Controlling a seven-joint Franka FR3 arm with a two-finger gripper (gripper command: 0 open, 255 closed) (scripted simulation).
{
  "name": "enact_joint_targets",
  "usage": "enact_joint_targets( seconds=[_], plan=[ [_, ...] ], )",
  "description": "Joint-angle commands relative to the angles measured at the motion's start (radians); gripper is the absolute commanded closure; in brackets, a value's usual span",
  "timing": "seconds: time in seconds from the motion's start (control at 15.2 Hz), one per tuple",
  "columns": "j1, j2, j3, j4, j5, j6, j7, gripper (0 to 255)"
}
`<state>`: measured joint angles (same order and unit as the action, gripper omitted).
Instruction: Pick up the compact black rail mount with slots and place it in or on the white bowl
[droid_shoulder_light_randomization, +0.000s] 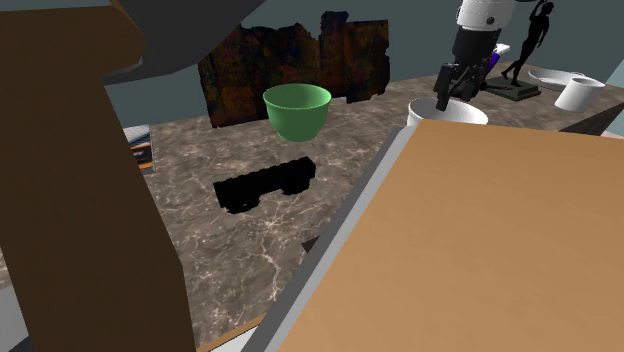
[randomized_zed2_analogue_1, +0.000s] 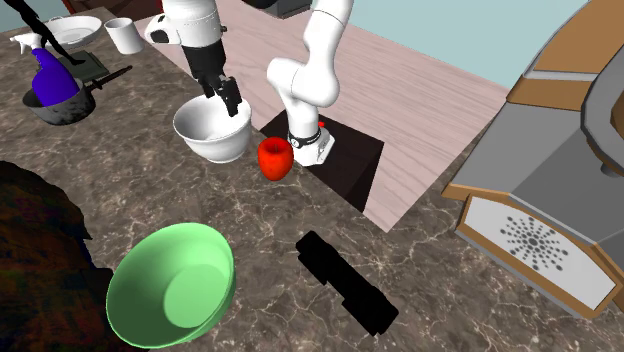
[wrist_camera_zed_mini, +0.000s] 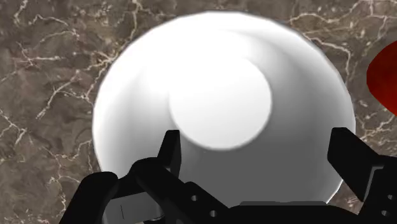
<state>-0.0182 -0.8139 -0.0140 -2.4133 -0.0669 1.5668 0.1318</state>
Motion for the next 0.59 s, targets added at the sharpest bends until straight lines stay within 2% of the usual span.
enact_joint_targets(
  seconds=[0.0,0.53],
  plan=[
    [0.000,0.000,0.000,0.000,0.000,0.000,0.000,0],
    [0.112,0.189,0.083,0.058,0.039,0.171,-0.063,0]
  ],
)
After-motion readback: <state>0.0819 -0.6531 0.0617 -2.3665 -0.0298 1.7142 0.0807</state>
